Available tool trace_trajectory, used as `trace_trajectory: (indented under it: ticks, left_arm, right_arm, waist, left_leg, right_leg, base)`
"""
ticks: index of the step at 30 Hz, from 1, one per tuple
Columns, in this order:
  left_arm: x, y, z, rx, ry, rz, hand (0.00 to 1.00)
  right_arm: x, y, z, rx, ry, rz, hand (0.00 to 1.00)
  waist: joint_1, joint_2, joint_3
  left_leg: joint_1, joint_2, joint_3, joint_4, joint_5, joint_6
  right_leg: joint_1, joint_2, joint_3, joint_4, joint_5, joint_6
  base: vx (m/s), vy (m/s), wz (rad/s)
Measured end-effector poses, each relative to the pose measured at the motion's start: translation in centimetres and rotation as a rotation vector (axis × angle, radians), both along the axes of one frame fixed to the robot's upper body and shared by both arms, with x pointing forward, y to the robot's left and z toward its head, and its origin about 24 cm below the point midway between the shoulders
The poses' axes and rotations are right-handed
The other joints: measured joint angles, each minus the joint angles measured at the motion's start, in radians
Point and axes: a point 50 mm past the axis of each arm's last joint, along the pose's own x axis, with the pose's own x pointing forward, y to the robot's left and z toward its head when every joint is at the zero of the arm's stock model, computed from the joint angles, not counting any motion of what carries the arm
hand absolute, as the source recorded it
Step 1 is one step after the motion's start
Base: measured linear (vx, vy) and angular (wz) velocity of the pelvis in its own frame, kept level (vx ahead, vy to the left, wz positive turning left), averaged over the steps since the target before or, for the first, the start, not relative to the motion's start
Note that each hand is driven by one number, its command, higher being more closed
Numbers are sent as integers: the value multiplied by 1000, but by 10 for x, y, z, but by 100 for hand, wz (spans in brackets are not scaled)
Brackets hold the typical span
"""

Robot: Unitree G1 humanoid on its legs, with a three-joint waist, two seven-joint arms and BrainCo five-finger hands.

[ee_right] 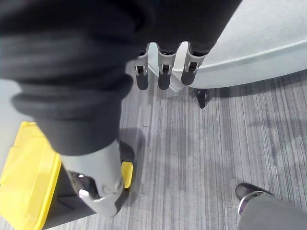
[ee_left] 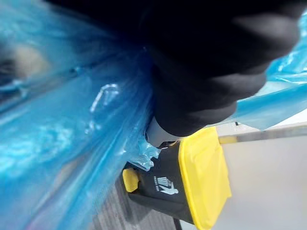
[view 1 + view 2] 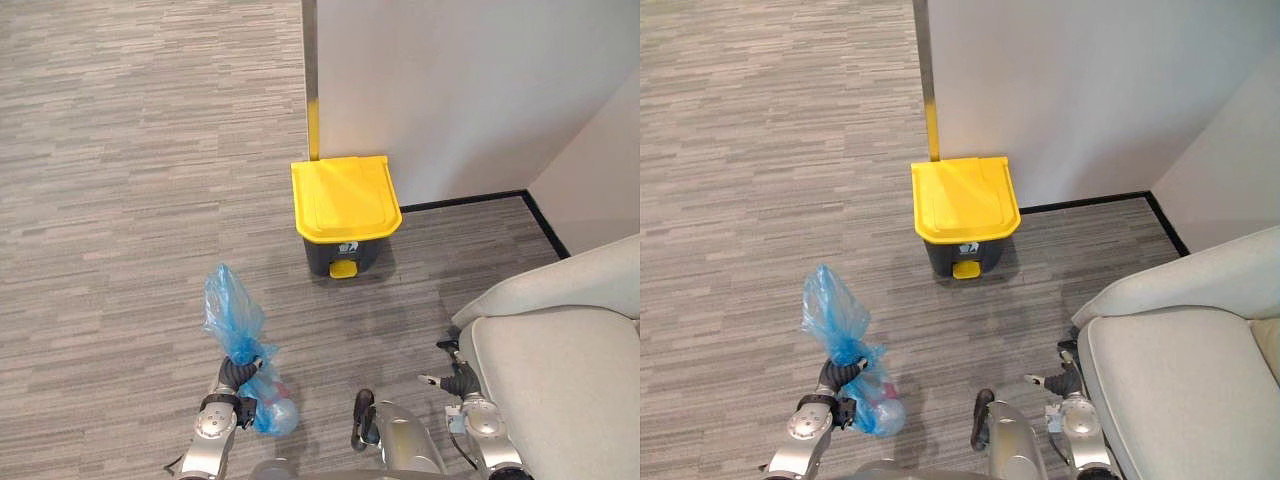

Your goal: Gather rubbish on tea table into small bin, then transfer packed bag to large trash can.

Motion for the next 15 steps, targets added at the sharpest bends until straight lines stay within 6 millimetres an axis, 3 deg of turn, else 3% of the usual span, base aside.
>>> trace_trajectory:
  ticks: [1,2,3,5,6,8,10,11,12,15]
  left_arm:
    - [-2,-6,-2,-23,5,5,100]
    - [-3,-8,-3,-31,7,7,100]
    - [-10,-11,-6,-46,22,12,100]
    - [-15,-13,-8,-56,34,13,100]
    - [-15,-13,-8,-61,34,14,100]
    - [-14,-13,-7,-63,31,9,100]
    - [-13,-13,-7,-64,28,7,100]
    - [-12,-14,-6,-67,25,6,100]
    - [-13,-11,-8,-57,36,8,100]
    - [-12,-5,-7,-37,39,4,100]
  right_arm:
    - [-7,1,-3,6,17,-4,0]
    - [-9,2,-4,10,18,-4,0]
    - [-11,6,-2,21,4,-10,0]
    - [-8,11,1,48,-28,-27,0]
    - [-7,12,1,58,-31,-32,0]
    - [-4,12,3,59,-43,-32,0]
    - [-4,11,2,64,-45,-52,0]
    - [-5,8,3,56,-47,-66,0]
    - [-8,11,-2,67,-23,-78,0]
    - [-8,14,-3,77,-17,-80,0]
  waist:
    - [3,11,6]
    - [9,13,9]
    - [21,14,10]
    - [39,11,8]
    - [42,5,7]
    - [63,1,8]
    - [66,-3,8]
    - [65,-1,7]
    - [69,-23,5]
    - [70,-52,-13]
  left_leg:
    - [-69,41,-25,227,62,-15]
    - [-107,63,-25,328,104,-17]
    - [-186,111,-15,508,76,2]
    - [-289,127,5,588,38,21]
    - [-344,119,26,546,20,50]
    - [-388,97,51,411,5,74]
    - [-399,46,59,188,16,70]
    - [-392,22,59,51,60,58]
    - [-352,-10,75,-11,159,102]
    - [-338,-59,100,-34,151,136]
  right_leg:
    - [97,24,-22,-65,-12,-1]
    - [138,36,-21,-95,-15,-5]
    - [198,58,-21,-134,-22,-14]
    - [245,67,-14,-175,-31,-26]
    - [268,66,-8,-203,-30,-24]
    - [302,62,9,-228,-28,-10]
    - [330,44,17,-235,-32,19]
    - [336,38,21,-233,-42,42]
    - [346,18,49,-233,-56,69]
    - [358,-22,94,-288,-39,100]
  base:
    - [290,-148,40]
    - [306,-125,16]
    - [232,-63,-12]
    - [205,-21,-17]
    - [199,0,-15]
    - [221,56,-20]
    - [306,162,-13]
    - [385,265,-16]
    - [327,218,-9]
    - [281,177,-3]
